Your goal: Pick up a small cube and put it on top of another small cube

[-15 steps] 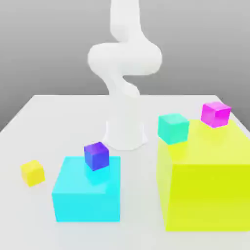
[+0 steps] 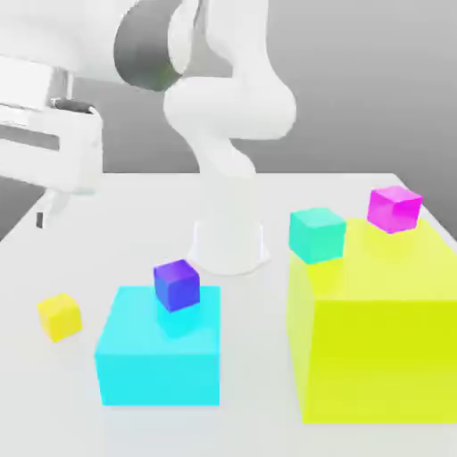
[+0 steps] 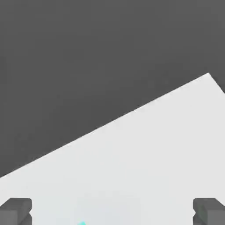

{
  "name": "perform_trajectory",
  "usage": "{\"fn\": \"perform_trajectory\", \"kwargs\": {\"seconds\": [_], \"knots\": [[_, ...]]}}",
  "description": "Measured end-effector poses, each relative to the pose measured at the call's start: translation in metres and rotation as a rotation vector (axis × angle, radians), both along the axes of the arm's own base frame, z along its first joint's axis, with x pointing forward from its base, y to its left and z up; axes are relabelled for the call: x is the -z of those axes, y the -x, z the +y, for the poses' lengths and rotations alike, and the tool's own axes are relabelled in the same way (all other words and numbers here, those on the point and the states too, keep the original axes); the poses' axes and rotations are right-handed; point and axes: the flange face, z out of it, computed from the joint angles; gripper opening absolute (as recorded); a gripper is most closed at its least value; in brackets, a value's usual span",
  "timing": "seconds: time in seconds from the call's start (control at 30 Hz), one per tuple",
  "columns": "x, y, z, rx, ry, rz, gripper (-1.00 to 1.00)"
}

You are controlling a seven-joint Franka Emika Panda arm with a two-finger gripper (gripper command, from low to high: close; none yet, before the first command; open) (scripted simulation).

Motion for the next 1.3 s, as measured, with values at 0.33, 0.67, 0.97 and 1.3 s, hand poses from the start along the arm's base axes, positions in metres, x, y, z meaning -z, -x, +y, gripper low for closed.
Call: {"fn": "perform_trajectory", "kwargs": {"seconds": [0.33,0.67,0.97,1.3], "knots": [[0.165,0.121,-0.047,0.265,-0.175,0.178,0.0],[0.213,0.123,-0.045,0.265,-0.178,0.184,-1.0],[0.152,0.114,-0.039,0.254,-0.179,0.181,-1.0],[0.033,-0.005,0.095,0.178,-0.188,0.173,-1.0]]}}
